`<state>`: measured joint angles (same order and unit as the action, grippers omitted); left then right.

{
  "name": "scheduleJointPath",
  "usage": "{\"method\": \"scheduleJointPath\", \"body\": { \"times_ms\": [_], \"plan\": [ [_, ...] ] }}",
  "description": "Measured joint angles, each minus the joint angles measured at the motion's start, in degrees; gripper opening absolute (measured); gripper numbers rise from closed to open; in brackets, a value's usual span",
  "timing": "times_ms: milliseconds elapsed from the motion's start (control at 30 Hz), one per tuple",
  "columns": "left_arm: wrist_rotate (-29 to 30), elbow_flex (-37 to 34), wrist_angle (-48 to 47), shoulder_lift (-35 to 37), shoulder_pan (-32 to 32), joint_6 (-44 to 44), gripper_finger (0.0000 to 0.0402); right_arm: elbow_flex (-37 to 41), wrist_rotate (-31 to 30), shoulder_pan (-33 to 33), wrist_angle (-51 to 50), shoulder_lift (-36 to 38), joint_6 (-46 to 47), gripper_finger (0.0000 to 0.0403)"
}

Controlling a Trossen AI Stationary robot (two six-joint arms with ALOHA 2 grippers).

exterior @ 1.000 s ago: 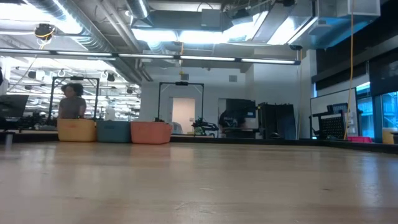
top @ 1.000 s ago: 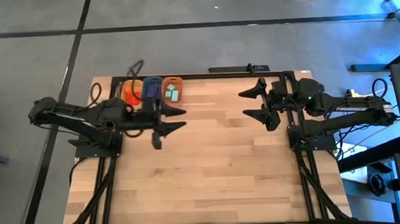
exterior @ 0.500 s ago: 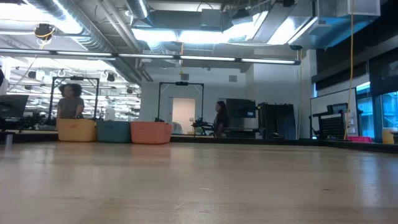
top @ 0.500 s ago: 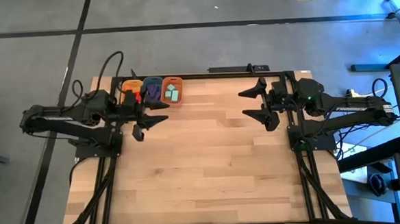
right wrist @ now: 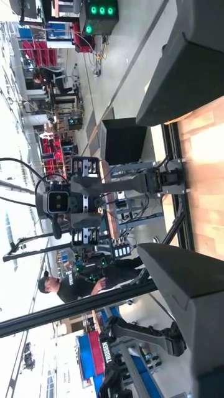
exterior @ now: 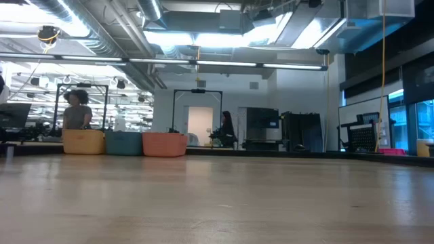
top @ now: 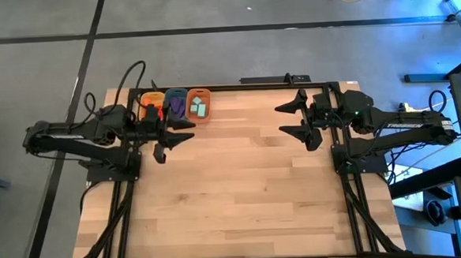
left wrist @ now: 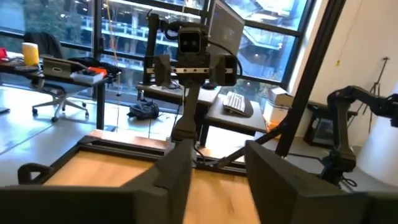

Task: Sort & place blocks by color
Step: Return to Home Position

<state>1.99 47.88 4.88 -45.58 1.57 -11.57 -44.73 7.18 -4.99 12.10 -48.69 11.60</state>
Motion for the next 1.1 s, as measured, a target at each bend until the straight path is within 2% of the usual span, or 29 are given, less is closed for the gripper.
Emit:
{"method": "scheduleJointPath", "body": {
  "times_ms": [167, 233, 500, 833, 967, 1100],
  "plan": [
    [-1.9, 0.1, 0.1, 0.9, -1.3, 1.4, 0.0033, 0.0, 0.0, 0.0, 0.0, 0.0, 0.0, 0.0325],
    [-3.2, 0.1, -0.3, 0.8, -2.1, 1.5, 0.0011, 0.0, 0.0, 0.0, 0.0, 0.0, 0.0, 0.0325],
    [-4.9, -0.6, -1.2, 0.9, -4.4, 1.6, 0.0000, 0.0, 0.0, 0.0, 0.1, 0.0, 0.0, 0.0325],
    [-4.5, -5.4, 2.5, 5.3, -4.4, -1.7, 0.0000, 0.0, 0.0, 0.0, 0.1, 0.0, 0.1, 0.0321],
    [-4.5, -5.5, 2.5, 5.6, -4.4, -1.8, 0.0000, 0.0, 0.0, 0.0, -0.6, 0.0, 0.2, 0.0282],
    [-4.5, -5.5, 2.5, 5.6, -4.4, -1.9, 0.0000, 0.0, 0.0, 0.0, -1.3, 0.0, 1.7, 0.0195]
  ]
}}
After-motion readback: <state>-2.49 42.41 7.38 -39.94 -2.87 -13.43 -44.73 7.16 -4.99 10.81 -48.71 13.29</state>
